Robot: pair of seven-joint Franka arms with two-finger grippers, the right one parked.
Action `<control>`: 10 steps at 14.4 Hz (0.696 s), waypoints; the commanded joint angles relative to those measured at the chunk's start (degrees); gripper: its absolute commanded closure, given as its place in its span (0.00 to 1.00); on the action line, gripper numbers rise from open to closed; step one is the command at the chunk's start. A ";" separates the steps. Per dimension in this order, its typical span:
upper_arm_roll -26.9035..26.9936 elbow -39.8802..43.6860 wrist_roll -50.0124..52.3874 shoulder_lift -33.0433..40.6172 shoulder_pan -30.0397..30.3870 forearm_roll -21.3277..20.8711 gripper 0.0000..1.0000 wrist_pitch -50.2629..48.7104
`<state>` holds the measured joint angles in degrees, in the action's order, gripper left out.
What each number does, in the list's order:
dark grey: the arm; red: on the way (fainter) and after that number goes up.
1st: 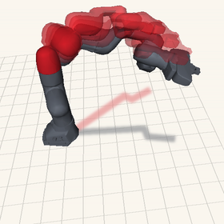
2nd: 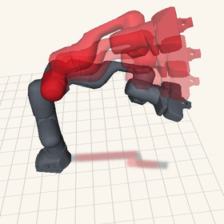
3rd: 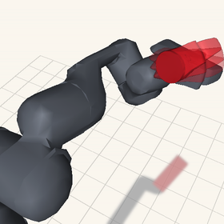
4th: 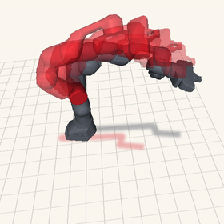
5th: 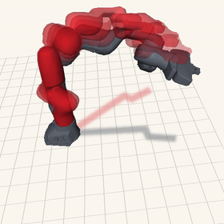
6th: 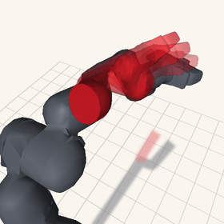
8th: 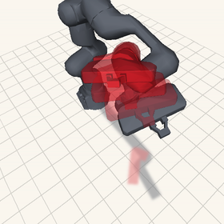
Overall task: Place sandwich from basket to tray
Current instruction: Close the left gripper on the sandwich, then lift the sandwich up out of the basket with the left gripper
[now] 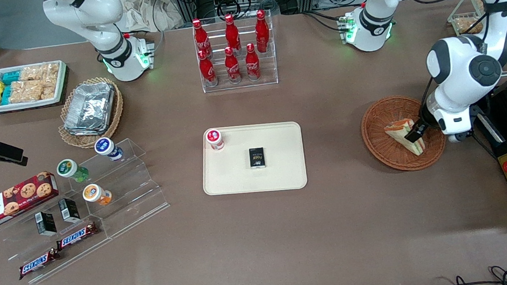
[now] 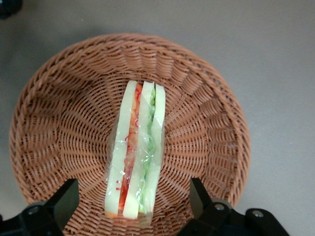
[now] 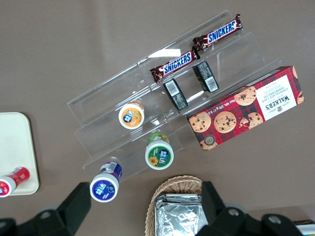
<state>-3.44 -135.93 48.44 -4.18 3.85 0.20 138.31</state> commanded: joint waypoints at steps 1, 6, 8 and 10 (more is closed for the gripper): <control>-0.16 -3.81 1.57 -0.04 0.02 -0.02 0.00 5.81; -0.16 -5.84 1.48 -2.68 0.02 -0.11 0.21 10.92; -0.16 -5.84 1.30 -2.68 -0.07 -0.54 1.00 11.01; -0.25 -5.40 1.65 -1.98 -0.07 -0.55 1.00 10.93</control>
<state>-3.46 -140.10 48.52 -7.54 3.83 0.20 147.00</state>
